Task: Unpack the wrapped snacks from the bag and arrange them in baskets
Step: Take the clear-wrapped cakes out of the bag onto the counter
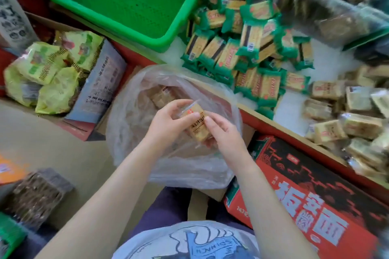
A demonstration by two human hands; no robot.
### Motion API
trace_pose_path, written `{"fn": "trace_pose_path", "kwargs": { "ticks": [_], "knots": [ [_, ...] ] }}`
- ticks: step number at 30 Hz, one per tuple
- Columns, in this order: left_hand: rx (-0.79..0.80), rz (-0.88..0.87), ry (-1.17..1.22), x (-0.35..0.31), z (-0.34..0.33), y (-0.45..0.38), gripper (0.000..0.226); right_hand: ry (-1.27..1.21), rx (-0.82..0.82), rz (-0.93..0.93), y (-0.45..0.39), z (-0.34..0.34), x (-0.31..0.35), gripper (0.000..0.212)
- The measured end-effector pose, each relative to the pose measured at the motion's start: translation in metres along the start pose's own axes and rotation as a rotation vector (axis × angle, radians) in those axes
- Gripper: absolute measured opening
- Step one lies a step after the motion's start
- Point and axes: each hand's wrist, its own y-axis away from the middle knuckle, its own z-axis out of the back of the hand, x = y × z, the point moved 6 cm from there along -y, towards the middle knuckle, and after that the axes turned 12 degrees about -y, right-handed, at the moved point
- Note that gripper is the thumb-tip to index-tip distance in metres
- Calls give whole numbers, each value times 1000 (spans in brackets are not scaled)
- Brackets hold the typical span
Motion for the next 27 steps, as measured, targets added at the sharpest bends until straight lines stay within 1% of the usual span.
{"fn": "trace_pose_path", "kwargs": {
  "ticks": [1, 2, 4, 5, 7, 9, 10, 12, 13, 15, 17, 18, 20, 23, 25, 27],
  "knots": [
    [11, 10, 27, -10, -17, 5, 31, 50, -48, 50, 11, 18, 9, 18],
    [3, 13, 16, -21, -33, 8, 31, 144, -105, 119, 23, 37, 19, 22],
    [-15, -5, -61, -46, -68, 15, 33, 356, -201, 234, 52, 75, 40, 43],
    [4, -26, -87, -60, -89, 18, 34, 424, -214, 267, 67, 92, 49, 52],
    [81, -76, -115, -93, -137, 28, 33, 484, -216, 286, 96, 129, 63, 61],
    [166, -127, -132, -128, -189, 42, 35, 470, -284, 305, 126, 172, 76, 62],
    [216, -132, -101, -144, -215, 50, 37, 458, -349, 320, 142, 197, 82, 61],
    [328, -114, 20, -171, -265, 62, 35, 478, -527, 295, 171, 255, 92, 59],
    [358, -134, 27, -184, -288, 68, 32, 493, -623, 260, 185, 285, 96, 59],
    [344, -245, -124, -202, -327, 72, 35, 483, -777, 238, 208, 339, 107, 58],
    [274, -397, -416, -212, -358, 69, 50, 460, -856, 309, 220, 379, 128, 54],
    [246, -457, -552, -214, -372, 66, 60, 464, -869, 365, 219, 393, 142, 52],
    [235, -520, -750, -218, -395, 56, 72, 512, -861, 487, 209, 412, 177, 44],
    [252, -545, -973, -228, -418, 39, 79, 665, -826, 604, 170, 430, 226, 33],
    [273, -514, -1046, -233, -426, 28, 78, 786, -744, 593, 134, 434, 243, 34],
    [296, -483, -1064, -237, -429, 24, 78, 991, -638, 509, 100, 433, 246, 38]
  ]
}}
